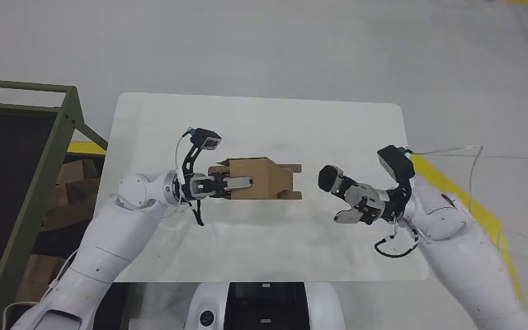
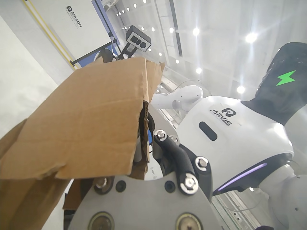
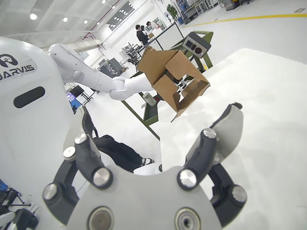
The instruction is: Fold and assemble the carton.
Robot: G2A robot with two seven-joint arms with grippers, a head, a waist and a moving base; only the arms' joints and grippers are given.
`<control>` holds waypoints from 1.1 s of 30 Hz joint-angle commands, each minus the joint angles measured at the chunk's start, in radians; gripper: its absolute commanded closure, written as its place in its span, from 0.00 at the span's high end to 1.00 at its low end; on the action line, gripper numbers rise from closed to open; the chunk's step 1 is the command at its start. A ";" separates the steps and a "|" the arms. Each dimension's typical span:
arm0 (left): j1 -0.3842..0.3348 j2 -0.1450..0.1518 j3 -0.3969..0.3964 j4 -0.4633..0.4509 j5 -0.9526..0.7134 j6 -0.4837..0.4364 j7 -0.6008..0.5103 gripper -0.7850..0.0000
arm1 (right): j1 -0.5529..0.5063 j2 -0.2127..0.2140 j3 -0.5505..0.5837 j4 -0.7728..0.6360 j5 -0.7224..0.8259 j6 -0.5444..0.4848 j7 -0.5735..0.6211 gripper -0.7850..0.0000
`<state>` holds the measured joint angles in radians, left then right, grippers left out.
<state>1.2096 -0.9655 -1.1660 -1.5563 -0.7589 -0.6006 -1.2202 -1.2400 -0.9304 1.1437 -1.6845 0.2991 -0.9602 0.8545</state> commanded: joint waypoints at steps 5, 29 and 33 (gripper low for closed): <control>-0.003 0.002 0.018 0.003 0.051 -0.030 0.030 0.00 | 0.117 -0.021 -0.129 0.057 0.054 0.075 0.081 1.00; -0.016 0.029 0.079 0.025 0.130 -0.116 0.116 0.00 | 0.241 -0.040 -0.252 0.054 -0.009 0.139 0.058 1.00; -0.018 0.036 0.085 0.032 0.147 -0.132 0.133 0.00 | 0.236 -0.042 -0.247 0.044 -0.033 0.163 0.033 1.00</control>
<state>1.1931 -0.9315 -1.0830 -1.5265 -0.6177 -0.7287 -1.0917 -1.0028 -0.9722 0.8953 -1.6402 0.2700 -0.8021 0.8923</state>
